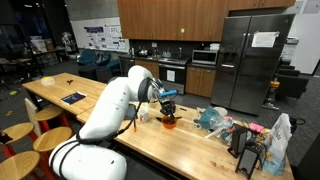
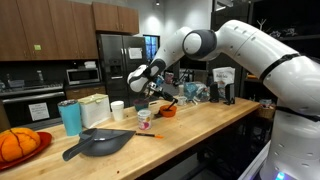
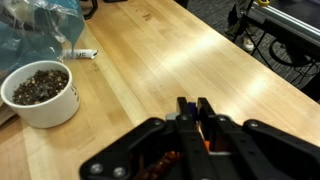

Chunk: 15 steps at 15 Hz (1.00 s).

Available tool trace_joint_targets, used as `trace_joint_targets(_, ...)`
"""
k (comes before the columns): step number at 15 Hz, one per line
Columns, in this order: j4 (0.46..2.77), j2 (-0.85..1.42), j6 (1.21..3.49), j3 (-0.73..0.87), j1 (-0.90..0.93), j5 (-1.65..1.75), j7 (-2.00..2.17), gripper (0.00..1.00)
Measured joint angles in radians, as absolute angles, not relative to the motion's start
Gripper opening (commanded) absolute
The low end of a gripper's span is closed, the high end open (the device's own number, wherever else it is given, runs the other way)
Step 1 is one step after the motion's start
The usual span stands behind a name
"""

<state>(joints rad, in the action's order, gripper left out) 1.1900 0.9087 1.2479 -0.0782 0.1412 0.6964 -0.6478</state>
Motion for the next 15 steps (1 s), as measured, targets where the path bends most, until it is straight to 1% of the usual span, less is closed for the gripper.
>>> trace_joint_targets(15,1.197,0.896,1.188,-0.075,0.145,0.698,-0.651,0.04)
